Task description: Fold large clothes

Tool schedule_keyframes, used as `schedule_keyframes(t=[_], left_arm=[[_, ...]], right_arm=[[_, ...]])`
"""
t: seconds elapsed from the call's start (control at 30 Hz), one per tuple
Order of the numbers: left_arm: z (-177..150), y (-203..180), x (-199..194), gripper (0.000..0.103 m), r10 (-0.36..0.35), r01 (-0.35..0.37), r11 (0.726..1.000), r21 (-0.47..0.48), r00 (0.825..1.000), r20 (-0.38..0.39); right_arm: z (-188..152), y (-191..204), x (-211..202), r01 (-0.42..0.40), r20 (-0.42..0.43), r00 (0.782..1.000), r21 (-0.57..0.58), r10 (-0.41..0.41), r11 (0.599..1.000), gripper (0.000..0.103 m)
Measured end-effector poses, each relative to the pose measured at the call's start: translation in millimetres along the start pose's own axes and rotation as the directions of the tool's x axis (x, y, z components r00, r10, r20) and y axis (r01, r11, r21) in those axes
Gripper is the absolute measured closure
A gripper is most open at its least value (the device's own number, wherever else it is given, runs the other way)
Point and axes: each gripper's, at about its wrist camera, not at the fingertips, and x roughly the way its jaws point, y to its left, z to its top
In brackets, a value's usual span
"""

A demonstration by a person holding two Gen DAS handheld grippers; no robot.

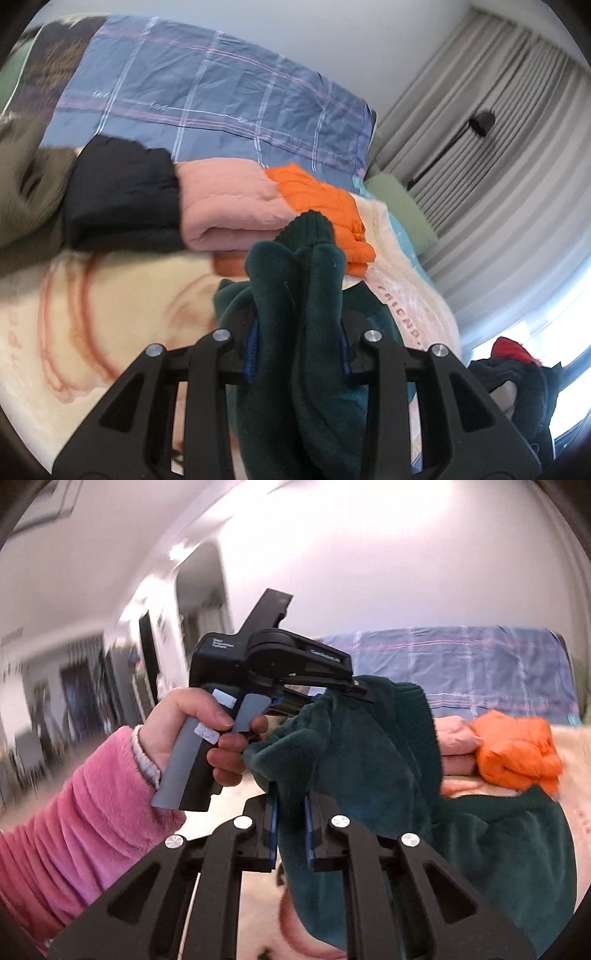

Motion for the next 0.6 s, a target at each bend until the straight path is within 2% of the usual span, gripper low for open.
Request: schedule_keyframes(t=[0.1,0.2,0.3,0.37,0.43,0.47,0.5,0.6], left_arm=[[15,-56,28,0.071,0.063,-0.06,0.997,0.058,0.997,-0.048],[17,-112,64,0.07,0.111,-0.098,0.987,0.129,0.989,-0.097],[7,-170,116,0.069,0.174,-0.134,0.961,0.243,0.973,-0.151],[-7,-203,150,0.069,0.219,-0.148,0.931,0.332,0.958,-0.186],[-27,-235,183,0.069,0.242,-0.135,0.894,0.428,0.948,-0.208],[-39,-246,194,0.072,0.238,-0.114,0.882,0.458,0.946,-0.222],[-49,-257,209,0.086,0.235,-0.094,0.875,0.475,0.941,-0.246],[-76,-271,258,0.089,0.23,-0.04,0.861,0.507,0.919,-0.319]], right_arm=[[7,-43,-29,-0.002,0.048,0.999,0.122,-0.004,0.993,0.092],[0,-93,-64,-0.004,0.093,0.995,0.261,-0.021,0.965,0.092],[-18,-129,-93,0.005,0.116,0.992,0.371,-0.052,0.929,0.092],[-35,-150,-112,0.021,0.117,0.99,0.43,-0.078,0.903,0.093],[-59,-170,-131,0.049,0.105,0.988,0.491,-0.115,0.869,0.093],[-73,-181,-142,0.062,0.097,0.986,0.532,-0.134,0.845,0.093],[-84,-188,-151,0.081,0.089,0.984,0.559,-0.157,0.825,0.093],[-110,-210,-172,0.17,0.052,0.965,0.617,-0.255,0.768,0.093]])
